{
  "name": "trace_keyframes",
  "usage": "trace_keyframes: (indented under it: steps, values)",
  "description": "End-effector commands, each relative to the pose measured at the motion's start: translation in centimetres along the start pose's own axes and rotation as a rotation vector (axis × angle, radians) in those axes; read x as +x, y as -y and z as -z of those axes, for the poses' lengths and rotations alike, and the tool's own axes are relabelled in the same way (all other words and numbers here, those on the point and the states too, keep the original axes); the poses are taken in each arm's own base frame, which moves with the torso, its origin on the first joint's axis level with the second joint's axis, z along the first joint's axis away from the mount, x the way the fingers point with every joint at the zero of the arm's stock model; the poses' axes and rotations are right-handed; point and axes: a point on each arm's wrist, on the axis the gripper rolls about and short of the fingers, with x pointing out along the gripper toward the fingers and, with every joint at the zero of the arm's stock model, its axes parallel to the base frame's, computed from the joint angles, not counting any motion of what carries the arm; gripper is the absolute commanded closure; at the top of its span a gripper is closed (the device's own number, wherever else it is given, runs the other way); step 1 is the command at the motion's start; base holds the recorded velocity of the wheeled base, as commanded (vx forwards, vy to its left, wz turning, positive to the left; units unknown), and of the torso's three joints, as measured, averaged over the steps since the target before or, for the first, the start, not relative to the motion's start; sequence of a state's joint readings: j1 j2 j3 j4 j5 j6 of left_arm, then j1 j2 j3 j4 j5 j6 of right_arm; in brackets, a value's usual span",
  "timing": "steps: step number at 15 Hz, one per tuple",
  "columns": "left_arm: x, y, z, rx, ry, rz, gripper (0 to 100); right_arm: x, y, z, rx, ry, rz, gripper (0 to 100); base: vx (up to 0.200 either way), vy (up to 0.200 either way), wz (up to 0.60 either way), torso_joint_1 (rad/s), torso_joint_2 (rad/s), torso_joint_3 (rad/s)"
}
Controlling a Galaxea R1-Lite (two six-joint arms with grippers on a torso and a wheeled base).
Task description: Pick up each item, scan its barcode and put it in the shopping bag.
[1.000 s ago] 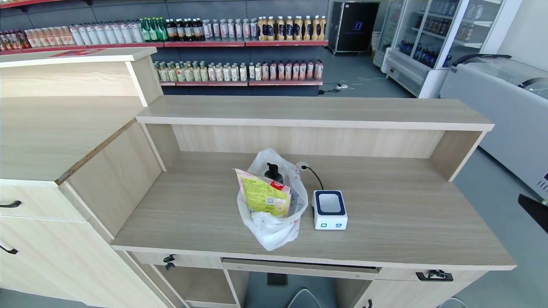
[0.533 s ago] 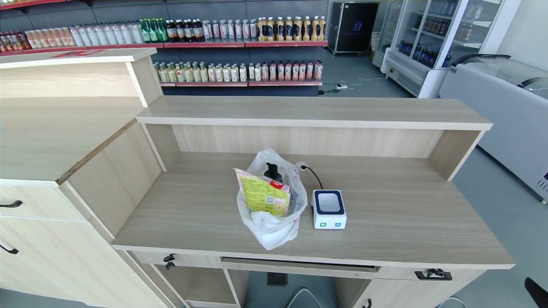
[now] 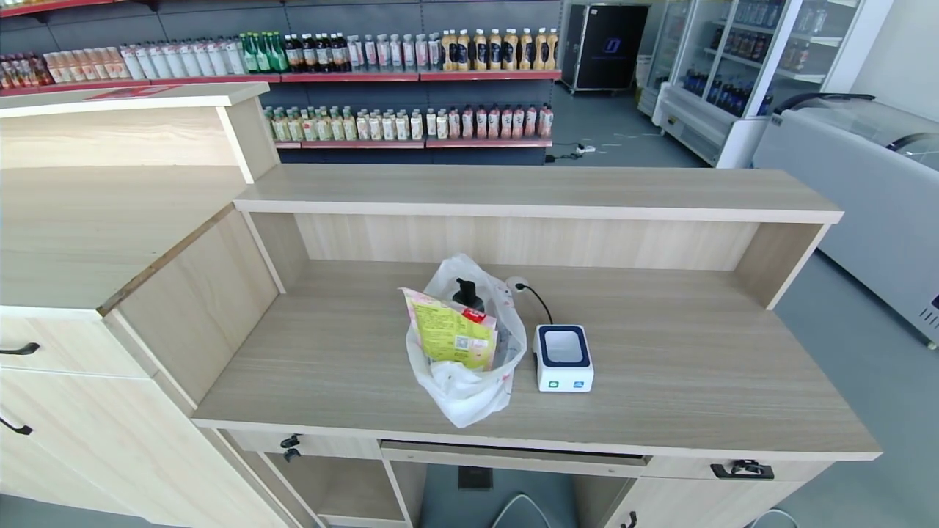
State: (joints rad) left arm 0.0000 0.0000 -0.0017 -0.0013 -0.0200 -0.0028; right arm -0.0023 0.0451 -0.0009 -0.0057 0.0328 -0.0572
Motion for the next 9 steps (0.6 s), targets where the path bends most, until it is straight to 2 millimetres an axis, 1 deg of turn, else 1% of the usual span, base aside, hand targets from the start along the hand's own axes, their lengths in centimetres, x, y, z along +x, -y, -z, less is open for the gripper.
trace_keyframes:
  steps: [1, 9]
  values:
    - [0.01, 0.0, 0.0, 0.0, -0.001, 0.0, 0, -0.34, -0.02, 0.13, 0.004, 0.045, -0.001, 0, 0.0, 0.0, 0.0, 0.0, 0.0, 0.0]
    - [0.01, 0.0, 0.0, 0.0, -0.001, 0.0, 0, -0.33, -0.01, 0.14, 0.004, 0.043, 0.001, 0, 0.0, 0.0, 0.0, 0.0, 0.0, 0.0]
